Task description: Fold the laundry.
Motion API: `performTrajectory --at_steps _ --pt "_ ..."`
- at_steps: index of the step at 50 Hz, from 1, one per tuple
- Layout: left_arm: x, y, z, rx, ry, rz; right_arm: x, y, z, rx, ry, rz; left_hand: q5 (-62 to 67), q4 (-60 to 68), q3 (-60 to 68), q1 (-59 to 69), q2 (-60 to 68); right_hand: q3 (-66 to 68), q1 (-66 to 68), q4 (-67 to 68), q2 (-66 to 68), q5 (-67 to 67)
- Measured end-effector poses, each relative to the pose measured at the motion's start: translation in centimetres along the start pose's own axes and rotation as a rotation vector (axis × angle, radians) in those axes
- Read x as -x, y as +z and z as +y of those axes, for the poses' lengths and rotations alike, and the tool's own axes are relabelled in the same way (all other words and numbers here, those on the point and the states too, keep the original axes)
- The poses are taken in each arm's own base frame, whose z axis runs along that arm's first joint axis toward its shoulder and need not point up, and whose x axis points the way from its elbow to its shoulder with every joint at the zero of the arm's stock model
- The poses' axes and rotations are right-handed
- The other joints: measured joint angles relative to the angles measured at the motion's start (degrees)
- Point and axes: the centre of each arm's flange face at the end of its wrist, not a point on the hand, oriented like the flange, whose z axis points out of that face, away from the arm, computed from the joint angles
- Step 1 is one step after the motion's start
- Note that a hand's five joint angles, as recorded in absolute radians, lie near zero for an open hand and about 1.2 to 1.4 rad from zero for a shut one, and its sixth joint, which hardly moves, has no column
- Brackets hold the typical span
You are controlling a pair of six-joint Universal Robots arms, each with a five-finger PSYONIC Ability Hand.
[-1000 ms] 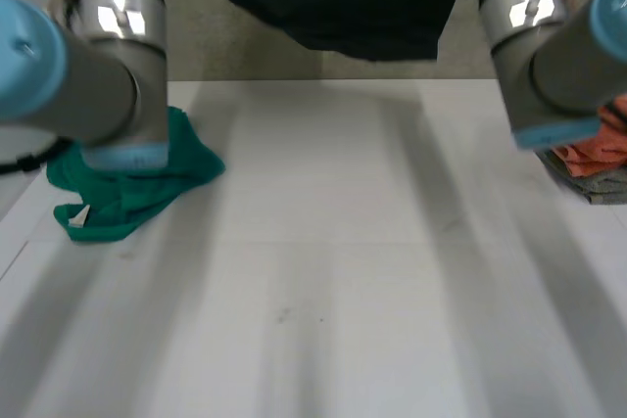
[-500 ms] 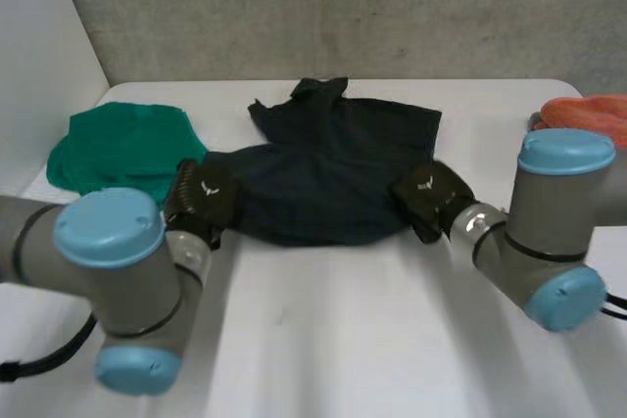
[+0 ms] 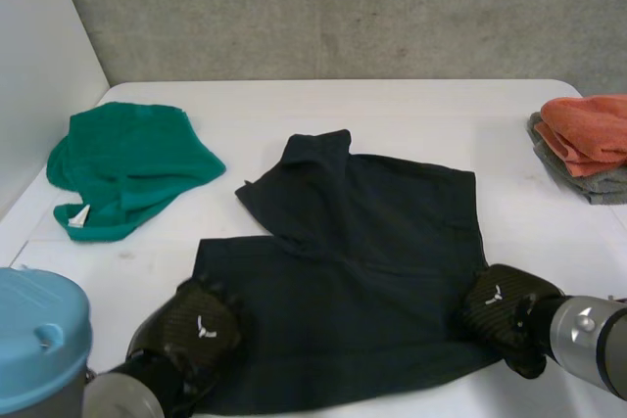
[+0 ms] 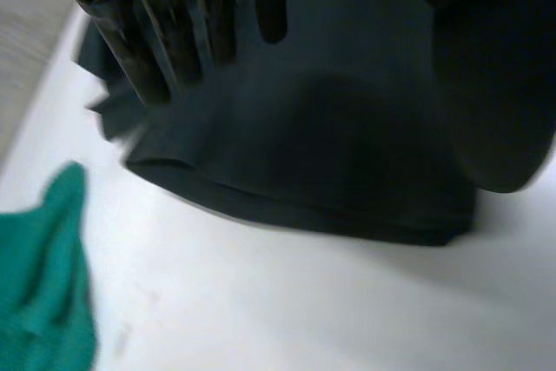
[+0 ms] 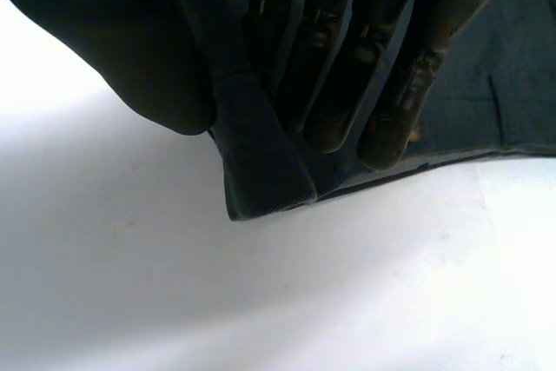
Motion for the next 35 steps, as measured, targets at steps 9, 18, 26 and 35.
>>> performTrajectory --at_steps 9,18,26,35 --pt "5.6 3.5 -3.4 -0.195 -0.09 -0.235 -0.3 0.8 0.8 -0.014 0.003 0.042 -11.0 -12.6 -12.8 -5.1 -12.5 0.0 0.0 0.0 0.0 0.0" --pt "8.8 12.1 -4.4 -0.318 -0.112 -0.259 -0.8 1.7 0.6 -0.057 0.042 0.103 -7.8 -9.2 -10.1 -0.8 -9.4 0.0 0.0 0.0 0.0 0.0" --pt "8.7 20.6 -1.8 -0.285 -0.128 -0.171 -1.0 2.8 0.8 -0.076 0.094 0.124 -0.7 -2.2 -2.8 6.5 -2.3 0.0 0.0 0.0 0.0 0.0" --pt "8.7 24.5 -0.2 -0.275 -0.139 -0.171 -0.7 3.5 1.2 -0.069 0.105 0.115 24.2 23.1 22.5 32.5 23.1 0.0 0.0 0.0 0.0 0.0"
